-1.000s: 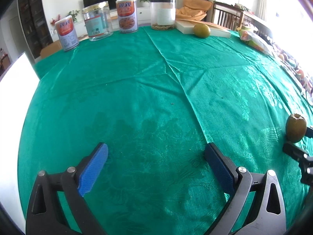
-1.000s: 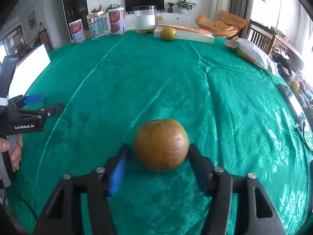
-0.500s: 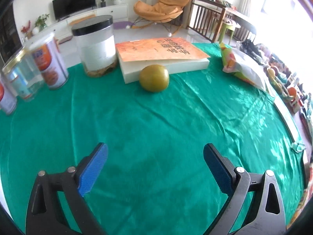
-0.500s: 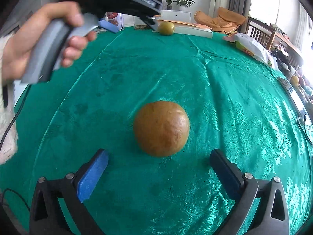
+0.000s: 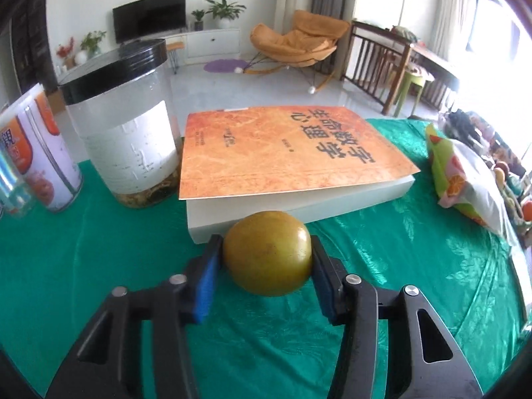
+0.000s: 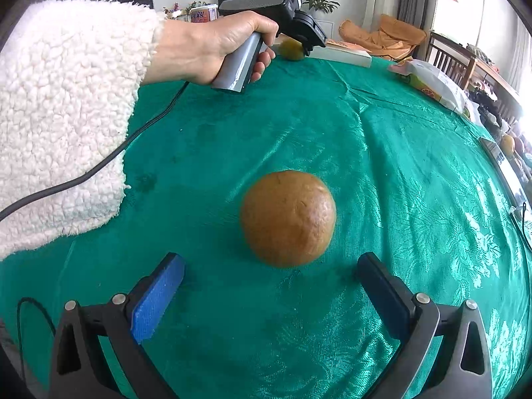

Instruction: Organize fruits

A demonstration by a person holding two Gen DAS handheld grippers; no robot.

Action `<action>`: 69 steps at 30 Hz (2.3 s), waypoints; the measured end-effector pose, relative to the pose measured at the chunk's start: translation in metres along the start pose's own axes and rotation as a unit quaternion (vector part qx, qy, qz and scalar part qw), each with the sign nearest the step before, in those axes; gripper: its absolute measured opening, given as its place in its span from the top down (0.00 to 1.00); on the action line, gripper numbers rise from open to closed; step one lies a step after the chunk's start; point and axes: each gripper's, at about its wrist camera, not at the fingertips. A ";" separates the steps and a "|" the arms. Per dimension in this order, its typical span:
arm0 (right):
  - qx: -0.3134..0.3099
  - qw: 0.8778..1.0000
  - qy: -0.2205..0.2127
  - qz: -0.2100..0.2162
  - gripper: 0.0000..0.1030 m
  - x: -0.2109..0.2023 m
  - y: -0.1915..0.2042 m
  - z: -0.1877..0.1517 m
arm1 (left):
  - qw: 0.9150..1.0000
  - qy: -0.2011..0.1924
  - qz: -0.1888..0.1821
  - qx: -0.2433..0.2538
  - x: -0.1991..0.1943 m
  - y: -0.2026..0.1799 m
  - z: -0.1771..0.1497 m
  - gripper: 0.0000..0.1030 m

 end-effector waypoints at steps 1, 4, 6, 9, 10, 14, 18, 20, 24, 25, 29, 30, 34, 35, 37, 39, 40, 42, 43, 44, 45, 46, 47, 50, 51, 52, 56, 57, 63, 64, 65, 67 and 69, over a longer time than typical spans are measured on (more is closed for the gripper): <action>0.000 1.000 0.000 0.000 0.00 0.000 0.000 0.000 | 1.000 -0.007 0.010 0.005 -0.007 0.001 0.000 0.50; 0.000 1.000 0.000 0.000 0.00 0.000 0.000 0.000 | 1.000 -0.012 -0.006 -0.003 -0.039 0.011 -0.007 0.50; 0.000 1.000 0.000 0.000 0.00 0.000 0.000 0.000 | 1.000 -0.013 -0.013 -0.006 -0.070 0.022 -0.020 0.50; 0.000 1.000 0.000 0.000 0.00 0.000 0.001 0.000 | 1.000 0.003 -0.021 -0.012 -0.128 0.042 -0.059 0.50; 0.000 1.000 0.000 0.001 0.00 -0.001 0.000 0.000 | 1.000 0.006 -0.023 -0.013 -0.149 0.048 -0.075 0.50; 0.009 1.000 -0.004 0.004 0.00 -0.002 -0.002 -0.001 | 0.999 0.032 -0.029 0.006 -0.225 0.074 -0.149 0.50; 0.026 1.000 -0.004 -0.013 0.00 -0.003 -0.007 -0.003 | 0.998 0.060 -0.017 -0.011 -0.267 0.101 -0.214 0.50; 0.033 0.999 -0.001 -0.021 0.00 -0.006 -0.009 -0.005 | 0.999 0.043 -0.017 -0.023 -0.285 0.112 -0.236 0.49; 0.027 0.999 0.024 -0.028 0.00 -0.011 -0.005 -0.009 | 0.999 0.031 0.007 -0.002 -0.302 0.119 -0.251 0.25; 0.028 0.999 0.028 -0.030 0.00 -0.011 -0.005 -0.010 | 0.999 0.030 0.009 -0.002 -0.302 0.119 -0.252 0.19; 0.035 0.998 0.027 -0.033 0.00 -0.011 -0.009 -0.011 | 0.999 0.041 0.015 -0.009 -0.291 0.122 -0.259 0.16; 0.034 0.999 0.026 -0.032 0.00 -0.012 -0.009 -0.011 | 0.999 0.048 0.017 -0.014 -0.285 0.124 -0.261 0.15; 0.035 0.999 0.018 -0.033 0.00 -0.010 -0.012 -0.010 | 0.998 0.036 0.042 0.008 -0.279 0.116 -0.264 0.10; 0.036 0.999 0.015 -0.034 0.00 -0.010 -0.014 -0.010 | 0.998 0.036 0.042 0.007 -0.278 0.115 -0.264 0.09; 0.040 0.998 0.009 -0.037 0.00 -0.009 -0.016 -0.009 | 0.998 0.038 0.040 0.007 -0.277 0.115 -0.264 0.08; 0.041 0.998 0.007 -0.039 0.00 -0.008 -0.016 -0.008 | 0.998 0.039 0.038 0.008 -0.276 0.115 -0.264 0.07; 0.041 0.998 0.007 -0.039 0.00 -0.009 -0.016 -0.008 | 0.999 0.039 0.037 0.008 -0.276 0.115 -0.264 0.06; 0.041 0.998 0.007 -0.038 0.00 -0.009 -0.016 -0.008 | 0.999 0.039 0.036 0.007 -0.276 0.115 -0.264 0.06; 0.041 0.998 0.007 -0.038 0.00 -0.009 -0.016 -0.008 | 0.999 0.039 0.035 0.007 -0.276 0.115 -0.264 0.06; 0.041 0.998 0.007 -0.038 0.00 -0.009 -0.016 -0.008 | 0.999 0.039 0.036 0.007 -0.276 0.115 -0.263 0.06; 0.041 0.998 0.007 -0.038 0.00 -0.009 -0.016 -0.008 | 0.999 0.039 0.036 0.007 -0.276 0.115 -0.264 0.06; 0.041 0.998 0.007 -0.038 0.00 -0.009 -0.016 -0.008 | 0.999 0.039 0.036 0.007 -0.276 0.115 -0.264 0.06; 0.041 0.998 0.007 -0.038 0.00 -0.009 -0.016 -0.008 | 0.999 0.039 0.035 0.006 -0.276 0.115 -0.263 0.06; 0.042 0.998 0.007 -0.038 0.00 -0.009 -0.016 -0.008 | 0.999 0.039 0.036 0.008 -0.276 0.115 -0.264 0.06; 0.042 0.998 0.007 -0.038 0.00 -0.009 -0.016 -0.008 | 0.999 0.039 0.037 0.009 -0.276 0.114 -0.264 0.06; 0.042 0.998 0.007 -0.038 0.00 -0.009 -0.016 -0.008 | 0.998 0.039 0.038 0.010 -0.276 0.114 -0.264 0.06; 0.042 0.998 0.007 -0.038 0.00 -0.009 -0.016 -0.008 | 0.998 0.040 0.038 0.010 -0.276 0.113 -0.264 0.05; 0.041 0.998 0.007 -0.038 0.00 -0.009 -0.016 -0.008 | 0.998 0.040 0.038 0.011 -0.277 0.113 -0.264 0.05; 0.042 0.998 0.007 -0.038 0.00 -0.009 -0.016 -0.008 | 0.998 0.040 0.038 0.011 -0.277 0.112 -0.264 0.05; 0.042 0.998 0.007 -0.038 0.00 -0.009 -0.016 -0.008 | 0.998 0.040 0.038 0.011 -0.277 0.113 -0.264 0.05; 0.042 0.998 0.007 -0.038 0.00 -0.009 -0.016 -0.008 | 0.998 0.040 0.038 0.011 -0.277 0.113 -0.264 0.05; 0.042 0.998 0.007 -0.038 0.00 -0.009 -0.016 -0.008 | 0.998 0.040 0.038 0.011 -0.277 0.113 -0.264 0.05; 0.042 0.998 0.007 -0.038 0.00 -0.009 -0.016 -0.008 | 0.998 0.040 0.038 0.011 -0.277 0.113 -0.264 0.05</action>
Point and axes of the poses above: each gripper's, at about its wrist camera, not at the fingertips, and x roughly the way its jaws point, y to its left, z to its top, and after that the axes turned 6 degrees about -y, right-handed
